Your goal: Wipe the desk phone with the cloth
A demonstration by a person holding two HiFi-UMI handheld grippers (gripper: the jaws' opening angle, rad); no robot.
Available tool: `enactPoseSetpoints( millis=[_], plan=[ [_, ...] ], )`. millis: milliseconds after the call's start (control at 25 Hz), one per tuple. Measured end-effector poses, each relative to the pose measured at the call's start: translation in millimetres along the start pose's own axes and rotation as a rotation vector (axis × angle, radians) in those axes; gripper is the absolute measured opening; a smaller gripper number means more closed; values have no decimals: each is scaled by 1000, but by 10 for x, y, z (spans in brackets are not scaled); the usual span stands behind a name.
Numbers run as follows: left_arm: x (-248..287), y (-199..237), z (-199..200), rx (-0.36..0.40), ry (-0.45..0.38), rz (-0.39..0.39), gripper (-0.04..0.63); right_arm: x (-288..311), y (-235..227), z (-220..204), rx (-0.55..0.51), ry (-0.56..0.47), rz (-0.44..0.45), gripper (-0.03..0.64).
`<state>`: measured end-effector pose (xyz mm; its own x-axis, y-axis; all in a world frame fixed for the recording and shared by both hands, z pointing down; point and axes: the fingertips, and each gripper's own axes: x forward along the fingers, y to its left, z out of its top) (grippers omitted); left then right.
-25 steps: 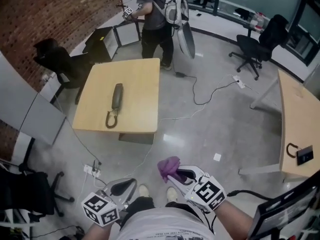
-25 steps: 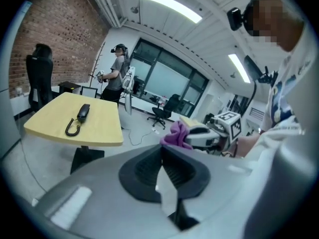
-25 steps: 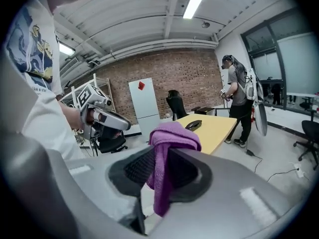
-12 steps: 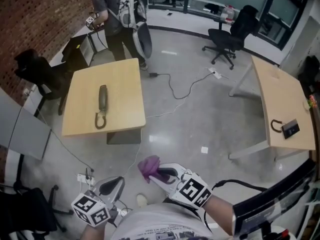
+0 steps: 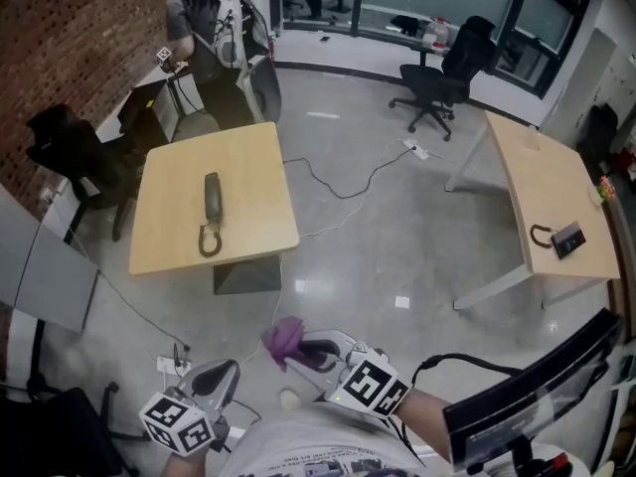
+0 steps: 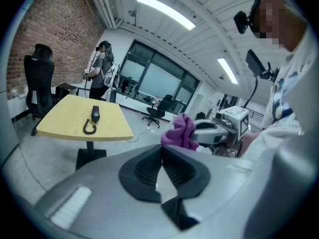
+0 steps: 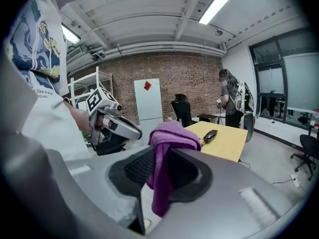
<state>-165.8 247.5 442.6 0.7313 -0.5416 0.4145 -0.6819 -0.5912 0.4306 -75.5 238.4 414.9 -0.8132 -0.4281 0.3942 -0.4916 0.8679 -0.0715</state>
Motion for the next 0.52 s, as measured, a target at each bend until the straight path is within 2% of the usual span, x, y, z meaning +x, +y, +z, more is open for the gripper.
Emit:
enactPoseSetpoints(
  millis=[520],
  plan=[
    [-200, -24, -281, 0, 33, -45, 5, -22, 358, -111, 10, 28, -39, 86]
  ],
)
